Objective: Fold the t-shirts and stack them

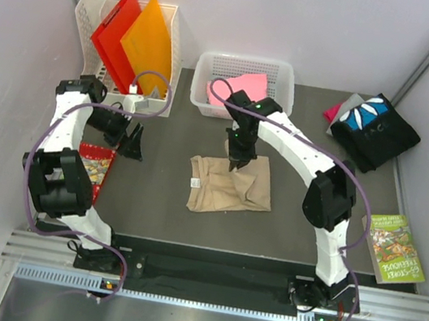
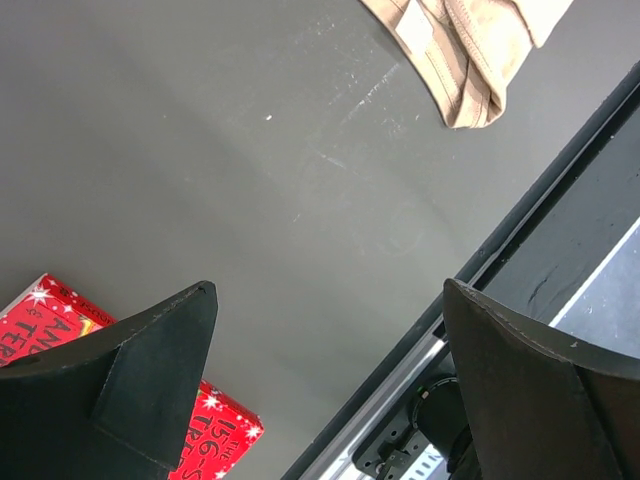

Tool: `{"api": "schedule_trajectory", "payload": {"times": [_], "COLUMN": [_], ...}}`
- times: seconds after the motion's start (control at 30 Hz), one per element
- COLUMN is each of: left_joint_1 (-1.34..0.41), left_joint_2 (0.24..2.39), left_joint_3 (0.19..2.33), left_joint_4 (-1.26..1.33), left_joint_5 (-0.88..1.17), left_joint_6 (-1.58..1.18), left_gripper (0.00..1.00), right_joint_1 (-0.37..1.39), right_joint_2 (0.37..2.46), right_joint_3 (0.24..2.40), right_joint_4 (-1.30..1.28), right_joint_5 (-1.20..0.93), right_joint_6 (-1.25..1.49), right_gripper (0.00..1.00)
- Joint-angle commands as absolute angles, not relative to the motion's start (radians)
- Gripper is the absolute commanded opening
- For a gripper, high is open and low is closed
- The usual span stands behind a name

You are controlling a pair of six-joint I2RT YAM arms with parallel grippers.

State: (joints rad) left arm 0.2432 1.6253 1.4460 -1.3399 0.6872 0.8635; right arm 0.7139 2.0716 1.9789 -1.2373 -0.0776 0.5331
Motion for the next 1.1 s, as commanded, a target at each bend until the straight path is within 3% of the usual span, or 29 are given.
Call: {"api": "schedule_trajectory", "payload": {"times": [0.0,1.07], "left_joint_1": [0.256,0.258], "left_joint_2": [1.595,1.623], "left_joint_3": [1.440,1.431], "left_joint_4": [-1.496,-1.479], "left_joint_5": [0.704,0.710], "left_joint_6": [0.893,0.887], "left_gripper": [0.99,0.99], "right_joint_1": [0.762,0.856], "right_joint_2": [2.105,2.266], "right_joint_3": [2.029,2.137], "right_joint_4": [-1.236,-1.181], "right_joint_5": [-0.115,-0.221], "right_joint_6": [0.551,0.584], "right_gripper": [0.00,0.00]}}
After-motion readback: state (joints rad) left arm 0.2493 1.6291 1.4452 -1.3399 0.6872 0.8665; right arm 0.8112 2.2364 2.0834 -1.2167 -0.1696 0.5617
